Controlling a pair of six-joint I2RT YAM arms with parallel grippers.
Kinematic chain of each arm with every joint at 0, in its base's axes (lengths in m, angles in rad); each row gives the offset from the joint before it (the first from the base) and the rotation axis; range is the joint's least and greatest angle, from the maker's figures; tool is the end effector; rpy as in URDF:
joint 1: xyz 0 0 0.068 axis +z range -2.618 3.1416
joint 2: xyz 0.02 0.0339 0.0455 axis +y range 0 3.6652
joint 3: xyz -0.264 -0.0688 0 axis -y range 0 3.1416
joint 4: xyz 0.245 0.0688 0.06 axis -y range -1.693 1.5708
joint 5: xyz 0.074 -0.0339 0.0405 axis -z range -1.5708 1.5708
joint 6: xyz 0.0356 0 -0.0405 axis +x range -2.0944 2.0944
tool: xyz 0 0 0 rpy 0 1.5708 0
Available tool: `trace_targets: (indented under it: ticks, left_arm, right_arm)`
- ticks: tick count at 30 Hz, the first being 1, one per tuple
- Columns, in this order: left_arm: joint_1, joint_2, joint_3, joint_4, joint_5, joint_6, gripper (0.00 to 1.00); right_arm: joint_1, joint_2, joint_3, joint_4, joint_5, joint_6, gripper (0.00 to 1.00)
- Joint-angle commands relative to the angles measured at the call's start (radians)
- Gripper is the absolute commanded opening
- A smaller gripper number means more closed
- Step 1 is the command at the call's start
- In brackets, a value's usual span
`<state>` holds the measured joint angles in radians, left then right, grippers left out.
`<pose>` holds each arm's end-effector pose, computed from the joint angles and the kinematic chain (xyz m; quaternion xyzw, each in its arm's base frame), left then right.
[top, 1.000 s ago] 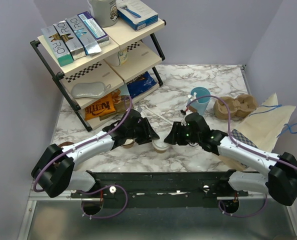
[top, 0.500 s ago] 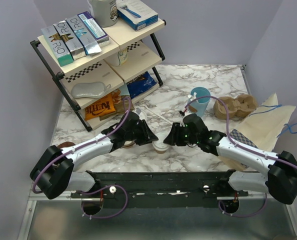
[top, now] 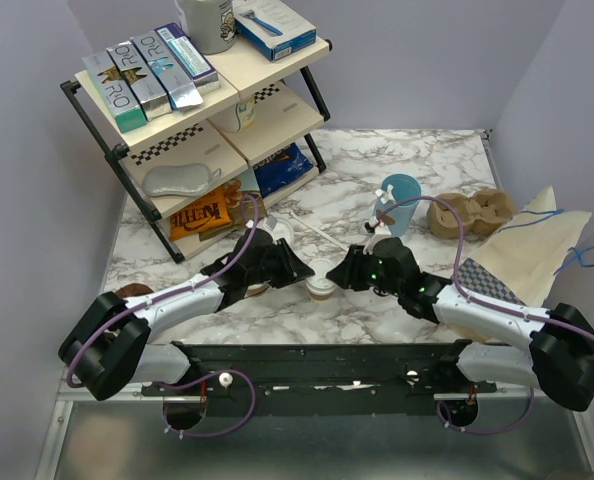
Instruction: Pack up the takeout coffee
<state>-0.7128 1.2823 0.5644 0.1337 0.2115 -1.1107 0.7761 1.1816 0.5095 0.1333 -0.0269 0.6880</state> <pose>0.1915 -0.1755 0.1906 -0.1241 0.8685 -0.4292 0.2149 0.1727 0.1709 0.1959 -0.0449 0.8686 0.3385 0.3591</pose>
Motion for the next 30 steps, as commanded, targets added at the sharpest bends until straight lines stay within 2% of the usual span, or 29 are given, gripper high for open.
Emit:
trace_targets:
  ticks: [1,5,9,17,22,23,27,30]
  left_arm:
    - [-0.016,0.061,-0.060,-0.080,-0.021,0.048,0.00]
    - [-0.016,0.066,-0.054,-0.097,-0.034,0.052,0.00]
    - [-0.016,0.071,-0.057,-0.108,-0.038,0.045,0.00]
    - [-0.016,0.094,-0.061,-0.132,-0.067,0.032,0.00]
    - [-0.016,0.138,-0.047,-0.181,-0.061,0.020,0.06]
    - [-0.017,0.143,-0.058,-0.171,-0.058,0.017,0.07]
    - [-0.016,0.144,-0.069,-0.148,-0.058,0.014,0.12]
    - [-0.016,0.143,-0.067,-0.149,-0.069,0.020,0.16]
  right_arm:
    - [0.006,0.066,-0.078,0.026,0.064,-0.080,0.25]
    - [0.006,0.023,-0.063,-0.026,0.074,-0.076,0.22]
    - [0.006,0.009,-0.002,-0.170,0.091,-0.024,0.24]
    - [0.006,0.004,-0.017,-0.139,0.127,-0.027,0.24]
    - [0.006,0.036,-0.008,-0.164,0.182,0.010,0.23]
    - [0.006,0.039,-0.014,-0.152,0.200,-0.001,0.23]
    - [0.006,0.044,-0.153,0.159,0.232,-0.129,0.22]
    - [0.006,0.064,-0.181,0.241,0.242,-0.188,0.22]
